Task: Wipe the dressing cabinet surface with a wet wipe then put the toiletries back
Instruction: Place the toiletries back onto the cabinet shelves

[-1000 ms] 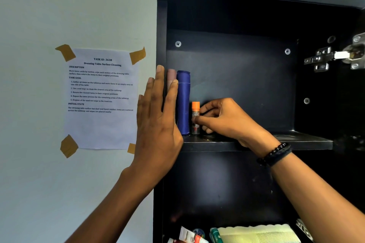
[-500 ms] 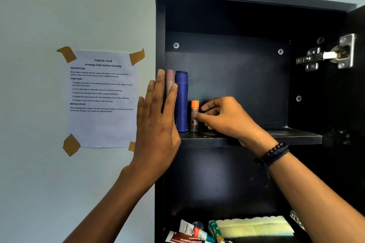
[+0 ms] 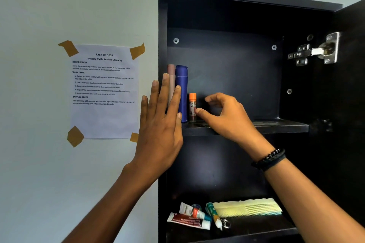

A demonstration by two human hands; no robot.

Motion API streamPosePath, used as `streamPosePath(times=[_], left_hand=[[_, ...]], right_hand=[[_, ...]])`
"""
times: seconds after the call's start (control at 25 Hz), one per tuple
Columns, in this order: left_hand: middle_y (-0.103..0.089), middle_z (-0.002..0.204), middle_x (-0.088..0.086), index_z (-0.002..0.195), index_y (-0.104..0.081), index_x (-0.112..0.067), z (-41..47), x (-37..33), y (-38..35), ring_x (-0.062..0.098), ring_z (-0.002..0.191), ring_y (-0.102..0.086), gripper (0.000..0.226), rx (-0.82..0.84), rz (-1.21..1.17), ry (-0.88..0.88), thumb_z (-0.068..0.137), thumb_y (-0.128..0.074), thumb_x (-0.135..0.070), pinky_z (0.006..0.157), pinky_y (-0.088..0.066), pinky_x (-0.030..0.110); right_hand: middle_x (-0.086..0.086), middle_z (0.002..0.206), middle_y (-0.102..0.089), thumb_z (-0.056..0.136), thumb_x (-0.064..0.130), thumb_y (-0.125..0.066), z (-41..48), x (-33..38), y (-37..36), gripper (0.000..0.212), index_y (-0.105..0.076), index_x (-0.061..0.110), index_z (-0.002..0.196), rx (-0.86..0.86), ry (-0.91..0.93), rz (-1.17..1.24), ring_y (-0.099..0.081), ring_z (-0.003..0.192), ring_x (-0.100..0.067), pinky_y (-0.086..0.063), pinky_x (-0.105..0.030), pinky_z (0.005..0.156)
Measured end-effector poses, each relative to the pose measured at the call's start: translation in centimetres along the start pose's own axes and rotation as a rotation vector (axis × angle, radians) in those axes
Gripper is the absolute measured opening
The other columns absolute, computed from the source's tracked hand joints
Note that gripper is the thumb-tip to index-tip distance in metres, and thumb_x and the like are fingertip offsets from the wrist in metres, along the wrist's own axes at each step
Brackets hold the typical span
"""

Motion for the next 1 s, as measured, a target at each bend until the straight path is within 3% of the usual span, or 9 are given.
streamPosePath(times=[0.2,0.4,0.76,1.0], left_hand=[[0.005,0.16,0.001,0.152,-0.009,-0.019,-2.4,-1.2,0.1,0.016,0.147,0.01,0.058,0.054,-0.091,-0.025,0.098,-0.03,-0.025,0.12,-0.008,0.046],[0.005,0.16,0.0,0.152,-0.01,-0.019,-6.5,-2.4,0.6,0.014,0.147,0.01,0.057,0.122,-0.199,-0.04,0.099,-0.03,-0.025,0.12,-0.007,0.046],[0.003,0.16,0.004,0.152,-0.008,-0.016,-22.3,-4.8,-3.7,0.018,0.148,0.008,0.055,0.466,-0.335,0.023,0.101,-0.024,-0.028,0.12,-0.006,0.047],[0.01,0.16,0.0,0.152,0.001,-0.02,-37.0,-9.6,-6.7,0.015,0.147,0.012,0.057,0.811,-0.388,0.084,0.1,-0.02,-0.032,0.12,-0.004,0.045]], right_hand=[[0.002,0.151,-0.036,0.092,0.036,-0.058,-4.5,1.9,0.2,0.056,-0.041,0.019,0.142,-0.099,0.132,-0.068,-0.021,0.145,-0.013,-0.022,-0.031,0.119],[0.011,0.16,-0.011,0.097,0.04,-0.049,-10.1,2.1,-0.2,0.058,-0.026,0.029,0.149,-0.098,0.106,-0.133,0.004,0.148,-0.004,-0.011,-0.034,0.122],[0.006,0.162,-0.004,0.1,0.032,-0.046,-28.1,-5.4,-4.7,0.06,-0.018,0.022,0.152,-0.06,-0.225,-0.254,0.007,0.149,-0.01,-0.011,-0.043,0.122],[0.004,0.162,-0.003,0.099,0.034,-0.044,-45.3,-14.3,-8.4,0.063,-0.012,0.024,0.152,0.116,-0.569,-0.328,0.006,0.149,-0.012,-0.008,-0.042,0.122]])
Point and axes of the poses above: each hand's wrist, its own z-axis towards the middle knuckle, its own y-axis out of the back of the hand, x = y × z, the point moved 8 cm from there along z, towards the middle knuckle
